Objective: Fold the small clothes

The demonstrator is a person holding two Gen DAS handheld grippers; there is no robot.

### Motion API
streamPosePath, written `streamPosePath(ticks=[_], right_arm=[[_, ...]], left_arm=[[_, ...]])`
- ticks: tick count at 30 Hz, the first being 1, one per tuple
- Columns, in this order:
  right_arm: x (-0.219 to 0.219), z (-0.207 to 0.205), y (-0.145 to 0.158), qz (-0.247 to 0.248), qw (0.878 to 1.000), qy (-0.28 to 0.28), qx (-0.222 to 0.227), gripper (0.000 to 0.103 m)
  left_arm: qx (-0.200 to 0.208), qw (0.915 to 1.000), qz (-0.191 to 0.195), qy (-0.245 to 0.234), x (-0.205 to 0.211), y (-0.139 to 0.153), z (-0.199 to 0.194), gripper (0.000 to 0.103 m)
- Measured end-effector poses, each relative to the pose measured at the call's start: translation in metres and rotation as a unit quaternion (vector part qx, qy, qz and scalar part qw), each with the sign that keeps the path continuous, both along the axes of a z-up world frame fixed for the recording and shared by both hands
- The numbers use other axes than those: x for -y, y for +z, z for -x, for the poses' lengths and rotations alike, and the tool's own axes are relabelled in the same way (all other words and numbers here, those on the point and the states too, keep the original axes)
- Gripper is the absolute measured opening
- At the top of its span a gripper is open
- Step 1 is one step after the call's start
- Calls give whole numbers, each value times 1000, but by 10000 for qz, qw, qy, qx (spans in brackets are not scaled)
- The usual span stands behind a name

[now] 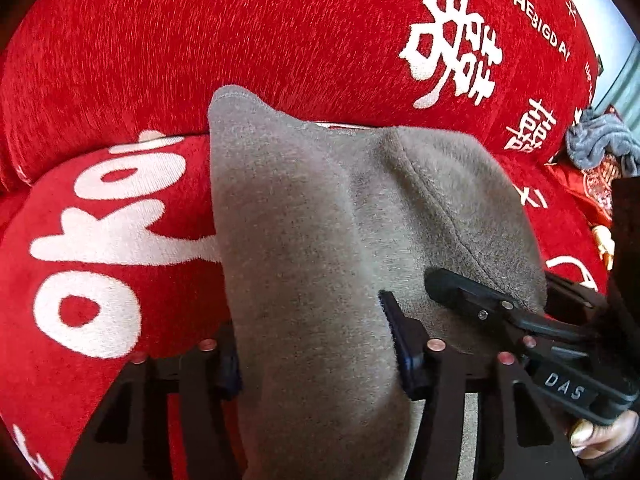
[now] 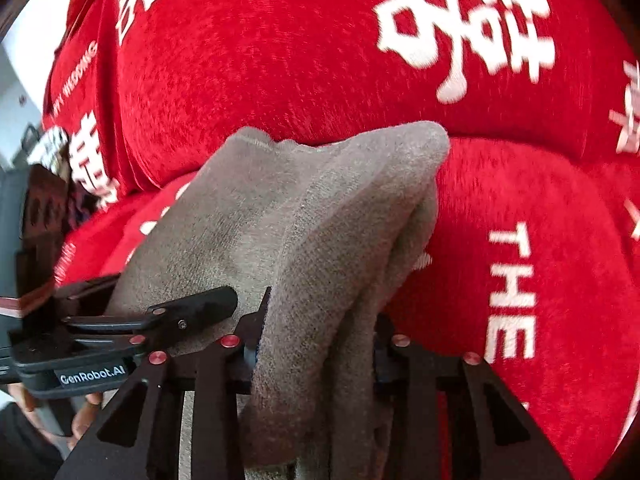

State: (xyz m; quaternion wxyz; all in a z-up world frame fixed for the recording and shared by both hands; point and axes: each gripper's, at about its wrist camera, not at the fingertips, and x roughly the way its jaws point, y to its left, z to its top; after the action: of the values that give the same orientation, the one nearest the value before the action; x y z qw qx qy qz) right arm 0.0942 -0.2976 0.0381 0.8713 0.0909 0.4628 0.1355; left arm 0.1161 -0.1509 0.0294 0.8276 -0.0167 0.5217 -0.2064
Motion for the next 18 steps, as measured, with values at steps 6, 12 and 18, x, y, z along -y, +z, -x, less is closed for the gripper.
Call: streamPosePath(ticks=[6,12,18], right_arm=[[-7,9,13,244,9996,36,143,36],[-14,19,21,326,9993,90,152,36],[-23,35,33,324,9991,123,237,36]], left_arm=[[40,9999,85,70,-7,9,8,53],[101,9999,-39,97,-12,18,22,52],[199,9997,-45,134,-21,32,39,52]])
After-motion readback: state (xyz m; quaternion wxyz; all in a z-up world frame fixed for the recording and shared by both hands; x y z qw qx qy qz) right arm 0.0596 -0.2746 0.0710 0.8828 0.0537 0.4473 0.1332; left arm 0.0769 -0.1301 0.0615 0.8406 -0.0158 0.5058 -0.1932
